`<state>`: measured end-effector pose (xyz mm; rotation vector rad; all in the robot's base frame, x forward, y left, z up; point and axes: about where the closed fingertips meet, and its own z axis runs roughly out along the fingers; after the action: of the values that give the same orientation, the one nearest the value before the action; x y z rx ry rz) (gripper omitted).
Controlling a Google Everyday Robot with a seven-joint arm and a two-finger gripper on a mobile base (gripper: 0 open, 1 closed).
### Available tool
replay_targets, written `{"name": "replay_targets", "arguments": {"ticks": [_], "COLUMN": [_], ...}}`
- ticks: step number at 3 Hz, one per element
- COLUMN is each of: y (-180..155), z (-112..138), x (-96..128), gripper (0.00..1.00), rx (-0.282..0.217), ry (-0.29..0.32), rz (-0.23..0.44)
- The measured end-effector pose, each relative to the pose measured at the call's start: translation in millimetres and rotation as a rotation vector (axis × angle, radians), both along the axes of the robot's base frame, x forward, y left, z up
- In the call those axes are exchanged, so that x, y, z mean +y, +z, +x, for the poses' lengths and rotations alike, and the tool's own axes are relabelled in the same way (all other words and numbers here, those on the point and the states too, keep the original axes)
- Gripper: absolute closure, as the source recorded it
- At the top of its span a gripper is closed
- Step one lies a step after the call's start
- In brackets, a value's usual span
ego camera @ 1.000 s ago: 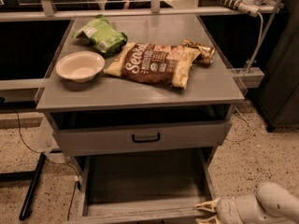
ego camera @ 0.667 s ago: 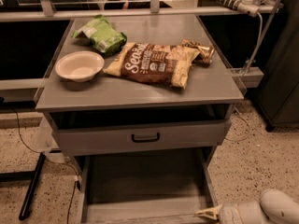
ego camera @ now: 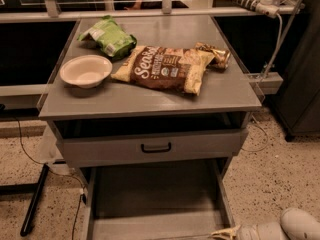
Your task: Open middle drawer
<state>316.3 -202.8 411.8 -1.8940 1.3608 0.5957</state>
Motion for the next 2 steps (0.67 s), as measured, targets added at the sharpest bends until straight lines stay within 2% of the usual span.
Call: {"name": "replay_targets", "arguments": {"ticks": [1,2], "y": [5.3,5.3], "z": [0.0,0.0], "x": [0.0,0.0], "gripper": [0.81,0.59], "rx": [0.000,0.000], "ry": [0.000,0.000], "rz": [0.000,0.000]}}
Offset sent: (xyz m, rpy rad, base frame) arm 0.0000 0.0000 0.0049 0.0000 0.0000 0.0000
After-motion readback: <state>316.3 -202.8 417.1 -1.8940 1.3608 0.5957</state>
